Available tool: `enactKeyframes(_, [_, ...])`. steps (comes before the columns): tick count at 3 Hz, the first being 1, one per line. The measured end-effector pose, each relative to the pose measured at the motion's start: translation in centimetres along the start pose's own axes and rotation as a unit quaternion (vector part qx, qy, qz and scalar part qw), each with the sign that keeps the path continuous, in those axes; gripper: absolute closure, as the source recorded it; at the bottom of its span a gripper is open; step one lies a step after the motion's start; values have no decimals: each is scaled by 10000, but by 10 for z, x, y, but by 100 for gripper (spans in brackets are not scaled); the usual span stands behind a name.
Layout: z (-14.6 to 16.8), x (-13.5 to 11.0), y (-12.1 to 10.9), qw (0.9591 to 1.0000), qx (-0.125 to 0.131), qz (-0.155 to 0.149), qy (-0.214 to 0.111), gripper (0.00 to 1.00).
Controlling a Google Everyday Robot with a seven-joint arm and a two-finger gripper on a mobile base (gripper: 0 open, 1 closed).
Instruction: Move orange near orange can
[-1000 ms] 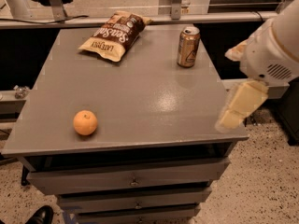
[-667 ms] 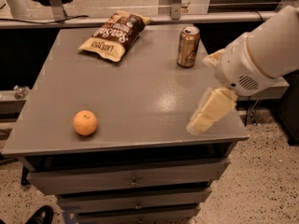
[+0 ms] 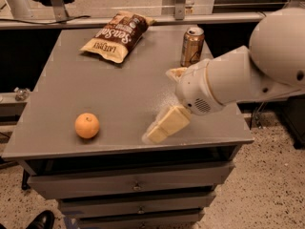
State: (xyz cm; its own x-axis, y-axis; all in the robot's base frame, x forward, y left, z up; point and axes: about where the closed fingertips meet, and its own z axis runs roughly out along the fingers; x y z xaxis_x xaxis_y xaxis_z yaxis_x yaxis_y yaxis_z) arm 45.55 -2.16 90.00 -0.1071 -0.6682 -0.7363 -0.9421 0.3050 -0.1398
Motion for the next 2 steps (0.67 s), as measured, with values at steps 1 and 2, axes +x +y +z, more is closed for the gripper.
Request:
enactKeyframes(1, [44,-28,26,9967,-141,91,-788,0])
enactKeyframes(2, [63,-58,42,9914,-206,103,-1289,0])
